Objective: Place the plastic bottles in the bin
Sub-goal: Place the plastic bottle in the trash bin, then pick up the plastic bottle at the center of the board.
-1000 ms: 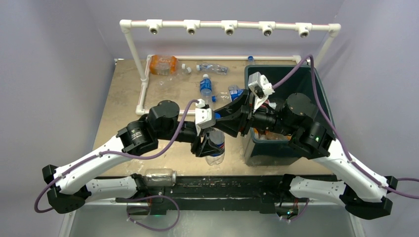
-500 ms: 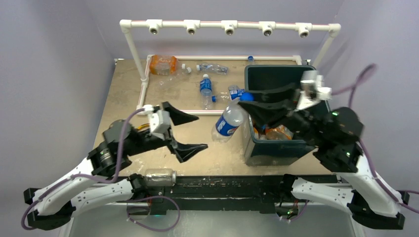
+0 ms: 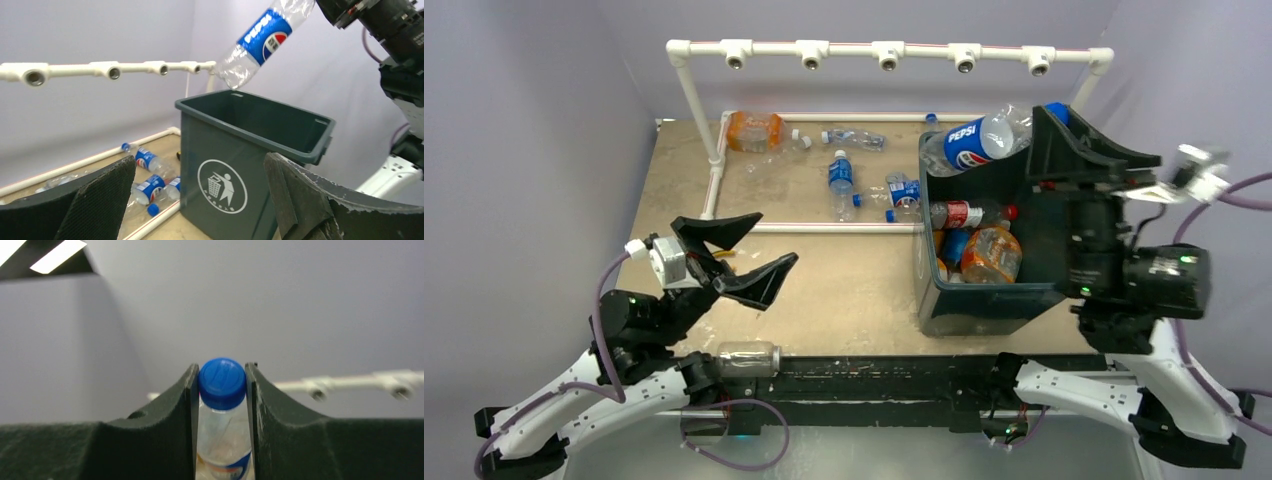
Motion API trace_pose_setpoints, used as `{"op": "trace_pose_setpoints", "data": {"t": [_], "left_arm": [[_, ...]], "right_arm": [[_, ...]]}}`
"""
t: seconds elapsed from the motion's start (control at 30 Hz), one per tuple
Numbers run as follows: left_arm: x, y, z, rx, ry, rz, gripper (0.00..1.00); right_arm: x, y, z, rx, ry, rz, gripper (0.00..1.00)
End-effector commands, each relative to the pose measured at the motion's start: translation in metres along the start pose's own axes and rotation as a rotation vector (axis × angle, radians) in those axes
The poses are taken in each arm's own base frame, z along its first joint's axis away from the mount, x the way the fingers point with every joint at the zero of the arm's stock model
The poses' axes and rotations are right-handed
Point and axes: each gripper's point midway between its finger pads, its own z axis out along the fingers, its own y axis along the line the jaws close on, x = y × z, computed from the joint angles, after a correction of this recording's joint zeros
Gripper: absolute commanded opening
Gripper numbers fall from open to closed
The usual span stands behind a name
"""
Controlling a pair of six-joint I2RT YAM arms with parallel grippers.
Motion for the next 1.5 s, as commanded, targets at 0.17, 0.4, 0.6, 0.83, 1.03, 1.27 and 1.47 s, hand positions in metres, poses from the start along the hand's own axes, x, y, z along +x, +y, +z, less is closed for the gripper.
{"op": "trace_pose_setpoints", "data": {"t": [0.17, 0.4, 0.6, 0.83, 1.03, 1.27, 1.47], "left_arm": [[0.018, 0.027, 0.022, -0.167, 0.024, 0.021, 0.99], [0.048, 0.041, 0.023, -0.240, 0.067, 0.013, 0.99], [0.059, 0.068, 0.014, -0.422, 0.108, -0.013, 0.99], [0.044, 0.106, -0.010, -0.683, 0.064, -0.030, 0.99], [0.095, 0.137, -0.002, -0.935, 0.385, 0.205, 0.99], [0.159, 0.193, 0.039, -0.886, 0.516, -0.067, 0.99], [0.219, 0.219, 0.063, -0.843, 0.594, -0.180, 0.98]], "right_arm": [[0.073, -0.086, -0.030, 0.471, 0.191, -0.382, 0.00], [0.166, -0.083, -0.066, 0.415, 0.479, -0.371, 0.00], [0.192, -0.067, -0.075, 0.362, 0.589, -0.266, 0.69], [0.142, -0.041, -0.059, 0.253, 0.511, -0.042, 0.99], [0.112, 0.022, -0.067, -0.170, 0.386, 0.125, 0.99], [0.114, 0.031, -0.073, -0.235, 0.414, 0.122, 0.99], [0.102, 0.035, -0.088, -0.316, 0.357, 0.148, 0.99]]}}
